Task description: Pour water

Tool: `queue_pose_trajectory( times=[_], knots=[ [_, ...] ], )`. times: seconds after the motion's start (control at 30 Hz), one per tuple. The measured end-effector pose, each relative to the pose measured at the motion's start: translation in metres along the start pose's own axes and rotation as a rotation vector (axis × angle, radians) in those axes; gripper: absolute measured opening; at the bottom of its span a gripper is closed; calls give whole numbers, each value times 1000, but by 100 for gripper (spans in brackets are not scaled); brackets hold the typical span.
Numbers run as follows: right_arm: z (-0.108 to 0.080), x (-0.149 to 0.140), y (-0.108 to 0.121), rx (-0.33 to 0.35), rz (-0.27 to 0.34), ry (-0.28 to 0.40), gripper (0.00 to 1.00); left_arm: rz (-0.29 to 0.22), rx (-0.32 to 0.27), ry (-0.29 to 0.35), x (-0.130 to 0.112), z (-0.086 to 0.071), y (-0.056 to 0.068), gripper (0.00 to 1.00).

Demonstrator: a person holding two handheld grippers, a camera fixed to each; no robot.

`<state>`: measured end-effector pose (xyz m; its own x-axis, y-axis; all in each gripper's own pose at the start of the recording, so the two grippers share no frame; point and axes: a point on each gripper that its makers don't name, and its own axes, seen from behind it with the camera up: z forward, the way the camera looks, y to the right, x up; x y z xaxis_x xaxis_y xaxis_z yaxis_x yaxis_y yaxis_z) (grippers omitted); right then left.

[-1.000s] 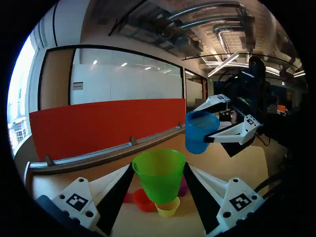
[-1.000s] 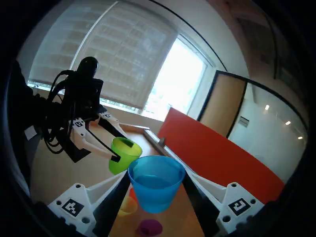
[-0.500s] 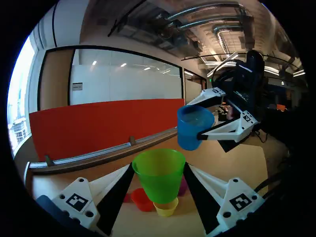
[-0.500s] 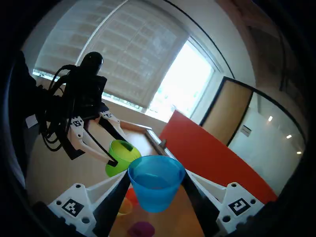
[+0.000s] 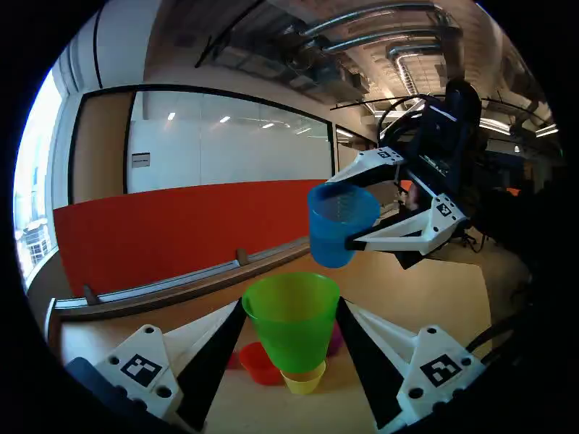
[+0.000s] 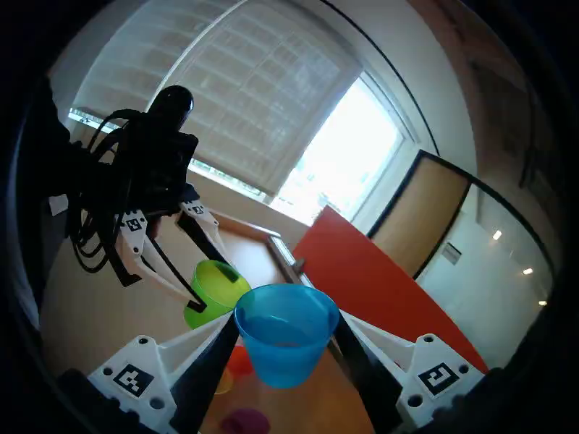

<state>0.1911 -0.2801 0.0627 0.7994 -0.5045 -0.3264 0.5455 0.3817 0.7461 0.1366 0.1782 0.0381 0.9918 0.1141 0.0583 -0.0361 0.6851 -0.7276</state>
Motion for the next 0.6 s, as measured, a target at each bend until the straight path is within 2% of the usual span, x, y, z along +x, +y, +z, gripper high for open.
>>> queue_pose_trajectory(
  times=[0.6],
  knots=[
    [16,10,8,17,-91,-11,91,12,1,6,-1,-4,-1,88]
  ],
)
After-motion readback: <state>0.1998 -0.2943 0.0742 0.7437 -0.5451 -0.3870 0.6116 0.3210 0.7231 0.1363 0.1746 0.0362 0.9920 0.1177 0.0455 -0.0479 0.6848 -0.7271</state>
